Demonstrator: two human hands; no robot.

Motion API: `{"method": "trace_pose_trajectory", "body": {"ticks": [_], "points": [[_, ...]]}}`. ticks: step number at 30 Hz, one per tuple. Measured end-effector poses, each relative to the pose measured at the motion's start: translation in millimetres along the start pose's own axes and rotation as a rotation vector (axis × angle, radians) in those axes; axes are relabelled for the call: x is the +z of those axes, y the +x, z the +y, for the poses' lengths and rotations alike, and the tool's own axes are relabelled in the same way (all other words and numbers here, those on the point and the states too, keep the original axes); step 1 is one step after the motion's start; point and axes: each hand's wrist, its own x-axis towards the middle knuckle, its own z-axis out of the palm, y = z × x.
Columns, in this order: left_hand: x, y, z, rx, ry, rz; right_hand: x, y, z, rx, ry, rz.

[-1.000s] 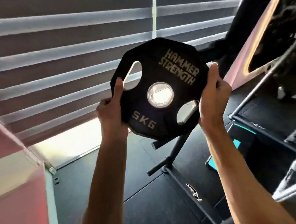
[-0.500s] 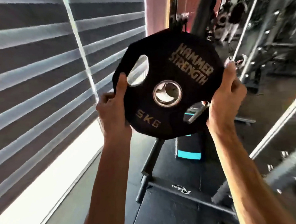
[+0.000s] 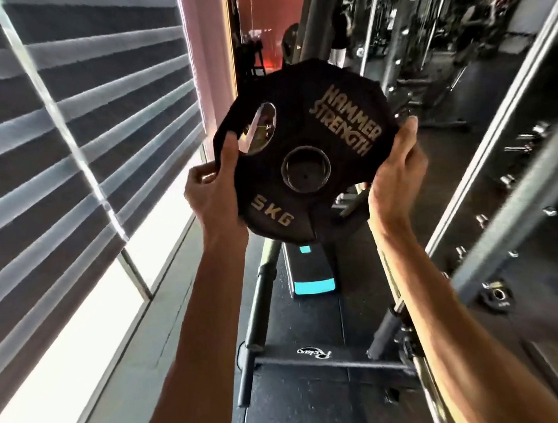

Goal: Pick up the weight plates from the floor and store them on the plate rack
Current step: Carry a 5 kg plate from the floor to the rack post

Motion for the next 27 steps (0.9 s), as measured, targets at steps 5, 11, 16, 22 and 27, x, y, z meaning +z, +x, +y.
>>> {"method": "trace_pose_trajectory", "body": {"ticks": [5, 11, 16, 22, 27], "points": [[19.7, 41.6, -21.1, 0.028, -0.020, -0.132, 19.8, 37.4, 28.4, -0.059, -0.179, -0.048], [44.7, 86.5, -32.1, 0.051, 0.008, -0.179, 31.0, 65.0, 61.8, -0.039, -0.217, -0.072], [59.6, 113.0, -37.3, 0.036, 0.079, -0.206, 39.6, 82.7, 76.4, 0.041, -0.252, -0.125], [71.4, 132.1, -42.6, -0.002, 0.121, -0.220, 42.1, 96.1, 86.2, 0.131, -0.282, -0.221], [66.3, 127.2, -66.8, -0.047, 0.166, -0.167, 23.5, 89.3, 90.4, 0.250, -0.372, -0.311]]}}
